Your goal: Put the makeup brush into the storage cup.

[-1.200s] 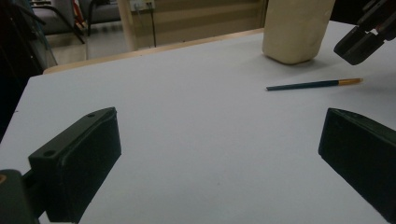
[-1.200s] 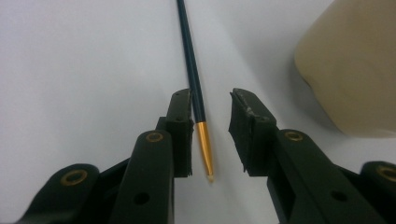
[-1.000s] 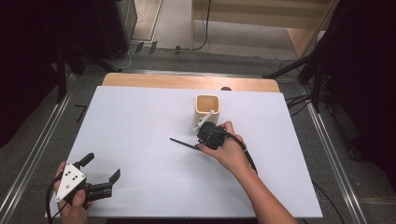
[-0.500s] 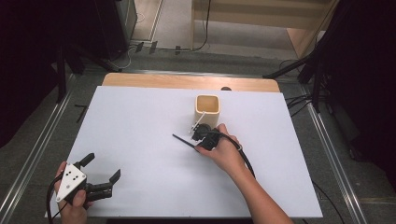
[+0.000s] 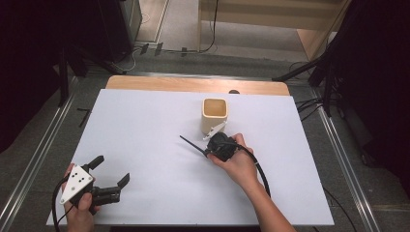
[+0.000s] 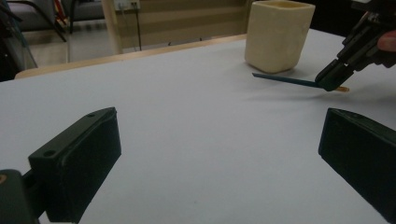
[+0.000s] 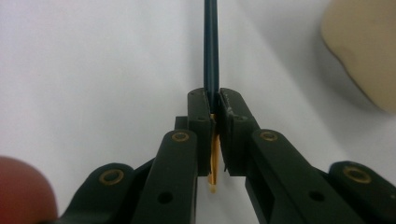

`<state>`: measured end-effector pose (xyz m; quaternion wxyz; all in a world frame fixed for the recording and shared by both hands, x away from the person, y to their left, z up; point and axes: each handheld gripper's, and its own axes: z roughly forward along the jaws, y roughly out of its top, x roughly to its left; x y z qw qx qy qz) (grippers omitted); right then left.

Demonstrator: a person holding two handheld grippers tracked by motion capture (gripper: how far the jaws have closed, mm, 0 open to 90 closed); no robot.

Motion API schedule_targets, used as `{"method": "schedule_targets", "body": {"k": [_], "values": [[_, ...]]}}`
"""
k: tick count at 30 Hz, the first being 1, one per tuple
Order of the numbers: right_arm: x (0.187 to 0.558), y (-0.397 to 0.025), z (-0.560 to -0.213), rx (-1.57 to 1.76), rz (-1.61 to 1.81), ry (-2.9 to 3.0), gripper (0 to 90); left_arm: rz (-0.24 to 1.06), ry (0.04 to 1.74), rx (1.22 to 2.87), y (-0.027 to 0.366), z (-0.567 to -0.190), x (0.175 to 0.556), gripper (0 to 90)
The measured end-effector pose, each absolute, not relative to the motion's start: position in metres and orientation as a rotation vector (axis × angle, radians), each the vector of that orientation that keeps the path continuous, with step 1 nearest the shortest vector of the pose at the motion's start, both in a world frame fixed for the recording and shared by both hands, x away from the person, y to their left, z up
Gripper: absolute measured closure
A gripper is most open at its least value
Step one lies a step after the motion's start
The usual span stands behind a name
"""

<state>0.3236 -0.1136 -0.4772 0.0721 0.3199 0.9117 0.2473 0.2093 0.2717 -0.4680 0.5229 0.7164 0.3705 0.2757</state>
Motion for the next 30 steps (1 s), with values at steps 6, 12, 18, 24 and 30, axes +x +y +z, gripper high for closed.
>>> {"method": "schedule_targets", "body": {"k": [6,12,18,24,30], "values": [[0.313,-0.137,-0.469,0.998,0.842,2.684,85.2,0.658,0.866,1.719,0.258,-0.454,0.222,0.0],[0.308,-0.145,-0.459,1.002,0.878,2.636,85.2,0.646,0.821,1.736,0.236,-0.442,0.242,0.0],[0.305,-0.152,-0.449,1.010,0.935,2.591,85.2,0.625,0.776,1.730,0.209,-0.428,0.259,0.0],[0.298,-0.159,-0.447,0.992,0.941,2.547,85.3,0.503,0.743,1.687,0.191,-0.414,0.280,0.0],[0.290,-0.162,-0.448,0.946,0.955,2.542,85.2,0.448,0.724,1.696,0.186,-0.416,0.290,0.0]]}}
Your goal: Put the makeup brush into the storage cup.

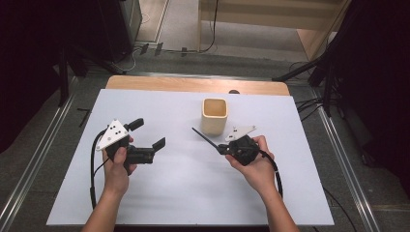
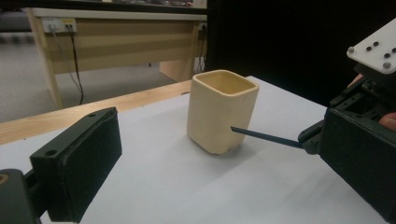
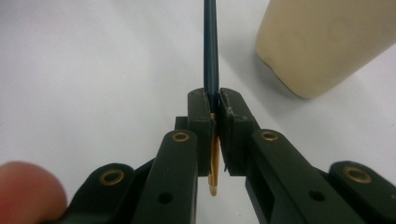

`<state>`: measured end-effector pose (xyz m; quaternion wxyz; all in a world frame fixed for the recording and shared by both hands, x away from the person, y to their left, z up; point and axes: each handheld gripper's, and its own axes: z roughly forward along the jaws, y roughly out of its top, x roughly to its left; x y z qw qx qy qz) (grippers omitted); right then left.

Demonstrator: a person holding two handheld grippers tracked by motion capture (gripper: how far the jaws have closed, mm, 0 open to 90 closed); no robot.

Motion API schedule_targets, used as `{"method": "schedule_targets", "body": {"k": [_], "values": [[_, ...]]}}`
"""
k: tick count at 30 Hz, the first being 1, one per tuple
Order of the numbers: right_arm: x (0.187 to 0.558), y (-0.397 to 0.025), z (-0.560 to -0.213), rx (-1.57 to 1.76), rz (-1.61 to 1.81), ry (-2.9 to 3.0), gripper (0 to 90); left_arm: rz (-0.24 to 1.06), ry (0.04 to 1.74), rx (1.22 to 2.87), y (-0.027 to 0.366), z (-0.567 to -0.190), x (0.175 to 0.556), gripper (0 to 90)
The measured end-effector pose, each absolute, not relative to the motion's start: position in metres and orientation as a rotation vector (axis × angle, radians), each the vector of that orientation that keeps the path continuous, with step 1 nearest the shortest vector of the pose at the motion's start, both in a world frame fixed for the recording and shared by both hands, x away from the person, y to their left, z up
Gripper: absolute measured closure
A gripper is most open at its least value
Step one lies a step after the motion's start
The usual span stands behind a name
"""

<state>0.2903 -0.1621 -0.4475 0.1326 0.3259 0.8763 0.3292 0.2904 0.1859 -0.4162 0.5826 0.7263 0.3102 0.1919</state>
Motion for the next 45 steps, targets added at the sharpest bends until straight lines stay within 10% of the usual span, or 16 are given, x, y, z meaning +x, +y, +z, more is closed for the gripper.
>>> {"method": "schedule_targets", "body": {"k": [45], "values": [[0.265,-0.142,-0.429,0.445,1.035,2.719,85.1,0.180,0.508,1.898,0.154,-0.453,0.279,42.8]]}}
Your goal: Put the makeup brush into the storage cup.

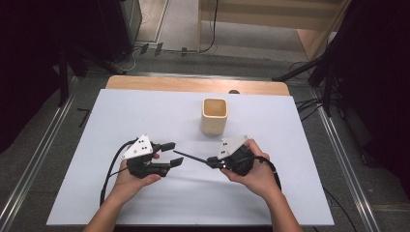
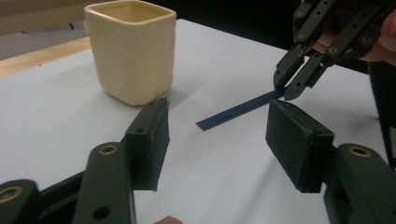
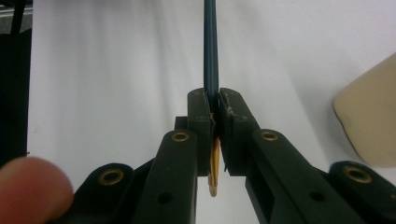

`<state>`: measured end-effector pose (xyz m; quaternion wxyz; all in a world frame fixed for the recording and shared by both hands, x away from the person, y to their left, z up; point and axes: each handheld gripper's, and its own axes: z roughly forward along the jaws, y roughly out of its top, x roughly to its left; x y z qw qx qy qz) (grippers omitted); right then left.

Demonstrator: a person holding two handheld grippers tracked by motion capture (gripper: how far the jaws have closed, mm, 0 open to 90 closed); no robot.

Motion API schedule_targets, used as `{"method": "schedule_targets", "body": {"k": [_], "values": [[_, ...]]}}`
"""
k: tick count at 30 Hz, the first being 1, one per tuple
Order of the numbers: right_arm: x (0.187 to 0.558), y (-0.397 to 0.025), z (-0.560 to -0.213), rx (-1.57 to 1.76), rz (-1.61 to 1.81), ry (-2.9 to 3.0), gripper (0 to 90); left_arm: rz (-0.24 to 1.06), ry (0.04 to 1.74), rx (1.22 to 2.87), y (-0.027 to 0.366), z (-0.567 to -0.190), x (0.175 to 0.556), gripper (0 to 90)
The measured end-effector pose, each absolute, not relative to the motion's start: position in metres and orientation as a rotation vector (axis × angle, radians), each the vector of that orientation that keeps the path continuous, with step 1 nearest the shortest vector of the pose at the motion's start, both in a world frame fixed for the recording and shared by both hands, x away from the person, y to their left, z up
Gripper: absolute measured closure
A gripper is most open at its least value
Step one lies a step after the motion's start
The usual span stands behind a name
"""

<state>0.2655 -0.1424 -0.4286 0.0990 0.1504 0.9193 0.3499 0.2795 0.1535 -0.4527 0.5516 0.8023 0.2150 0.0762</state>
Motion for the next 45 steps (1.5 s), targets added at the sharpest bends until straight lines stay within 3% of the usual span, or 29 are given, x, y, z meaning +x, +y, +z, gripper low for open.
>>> {"method": "schedule_targets", "body": {"k": [13,24,27,29,32,36,45], "values": [[0.262,-0.138,-0.427,0.389,1.039,2.737,85.1,0.060,0.453,1.921,0.152,-0.455,0.283,61.9],[0.261,-0.137,-0.426,0.347,1.062,2.739,85.2,-0.025,0.434,1.913,0.153,-0.457,0.286,61.9],[0.261,-0.138,-0.426,0.340,1.065,2.739,85.1,-0.044,0.429,1.903,0.154,-0.457,0.287,65.3],[0.261,-0.138,-0.427,0.334,1.060,2.742,85.1,-0.059,0.425,1.897,0.156,-0.456,0.287,70.5],[0.262,-0.138,-0.428,0.350,1.036,2.715,86.1,-0.123,0.388,1.874,0.158,-0.455,0.289,86.4],[0.266,-0.142,-0.427,0.524,1.097,2.595,51.6,-0.062,0.387,1.860,0.160,-0.451,0.286,86.5],[0.262,-0.129,-0.424,0.906,1.178,2.367,30.7,0.127,0.487,1.805,0.165,-0.446,0.283,86.5]]}}
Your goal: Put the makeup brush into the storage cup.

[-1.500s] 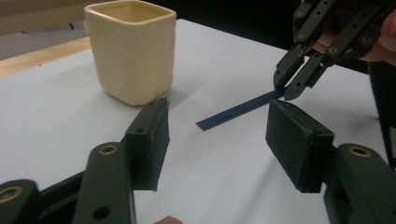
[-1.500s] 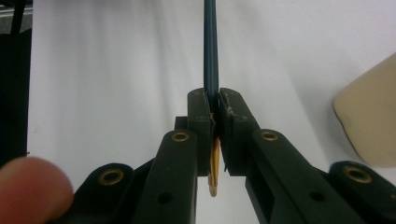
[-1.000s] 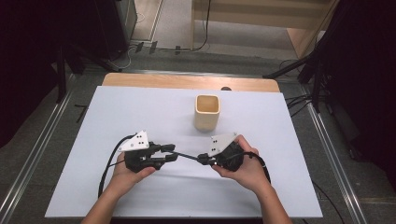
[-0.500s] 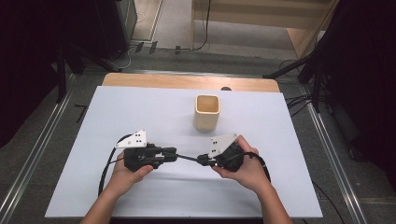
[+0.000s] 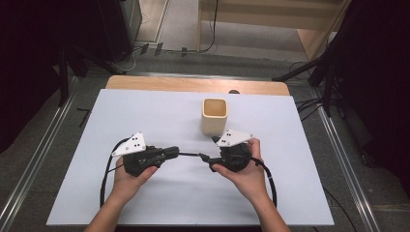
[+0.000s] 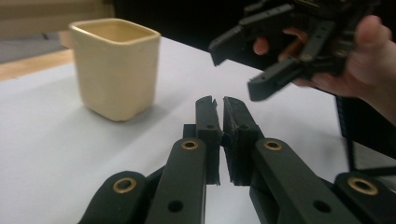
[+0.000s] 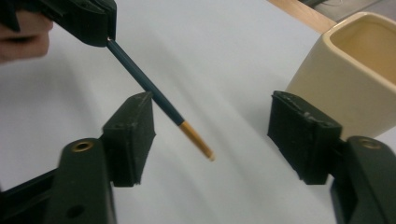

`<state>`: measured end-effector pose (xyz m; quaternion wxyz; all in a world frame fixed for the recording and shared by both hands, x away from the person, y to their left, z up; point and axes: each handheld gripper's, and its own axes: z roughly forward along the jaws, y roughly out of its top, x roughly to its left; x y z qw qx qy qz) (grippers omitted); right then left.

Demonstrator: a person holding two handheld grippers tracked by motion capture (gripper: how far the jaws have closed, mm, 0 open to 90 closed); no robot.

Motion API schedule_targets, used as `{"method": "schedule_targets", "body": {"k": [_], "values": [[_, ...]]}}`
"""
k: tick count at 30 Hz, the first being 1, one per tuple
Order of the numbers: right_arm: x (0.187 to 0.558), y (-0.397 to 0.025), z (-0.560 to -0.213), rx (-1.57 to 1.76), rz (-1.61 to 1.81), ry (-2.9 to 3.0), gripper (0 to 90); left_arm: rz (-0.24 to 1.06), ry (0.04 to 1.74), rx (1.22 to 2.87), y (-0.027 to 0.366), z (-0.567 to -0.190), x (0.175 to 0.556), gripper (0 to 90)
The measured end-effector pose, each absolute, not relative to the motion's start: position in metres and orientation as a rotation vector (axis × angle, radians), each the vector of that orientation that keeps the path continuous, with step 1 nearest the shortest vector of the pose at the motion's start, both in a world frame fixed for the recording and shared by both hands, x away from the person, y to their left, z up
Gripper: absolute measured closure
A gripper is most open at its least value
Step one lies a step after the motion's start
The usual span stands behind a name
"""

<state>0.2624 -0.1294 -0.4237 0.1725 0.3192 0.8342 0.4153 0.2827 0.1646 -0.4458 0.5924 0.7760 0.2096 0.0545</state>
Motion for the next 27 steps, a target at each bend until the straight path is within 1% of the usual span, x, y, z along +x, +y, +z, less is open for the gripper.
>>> {"method": "schedule_targets", "body": {"k": [2,3,4,5,8,10,12,13,16,17,19,27], "values": [[0.261,-0.124,-0.427,0.983,1.198,2.338,26.5,0.152,0.495,1.793,0.165,-0.444,0.281,86.5],[0.259,-0.118,-0.431,1.060,1.227,2.300,21.7,0.162,0.501,1.786,0.165,-0.444,0.281,86.5],[0.259,-0.116,-0.433,1.101,1.246,2.284,19.8,0.172,0.502,1.783,0.165,-0.444,0.280,86.6],[0.259,-0.116,-0.433,1.101,1.246,2.284,19.8,0.176,0.502,1.777,0.166,-0.443,0.280,86.6],[0.256,-0.109,-0.441,1.258,1.327,2.207,13.6,0.198,0.508,1.764,0.166,-0.442,0.278,86.5],[0.253,-0.106,-0.444,1.327,1.355,2.163,12.9,0.208,0.508,1.753,0.166,-0.442,0.278,86.6],[0.251,-0.102,-0.448,1.390,1.396,2.117,7.3,0.217,0.509,1.749,0.167,-0.441,0.277,86.6],[0.247,-0.099,-0.451,1.446,1.428,2.076,1.6,0.220,0.510,1.746,0.167,-0.441,0.277,86.6],[0.244,-0.098,-0.453,1.491,1.463,2.029,0.0,0.233,0.516,1.737,0.168,-0.441,0.276,86.6],[0.239,-0.098,-0.455,1.575,1.499,1.949,0.0,0.237,0.517,1.732,0.168,-0.441,0.276,86.6],[0.238,-0.097,-0.456,1.604,1.509,1.925,0.0,0.241,0.519,1.727,0.168,-0.441,0.275,86.6],[0.231,-0.098,-0.467,1.821,1.725,1.796,0.0,0.251,0.520,1.709,0.164,-0.444,0.273,86.6]]}}
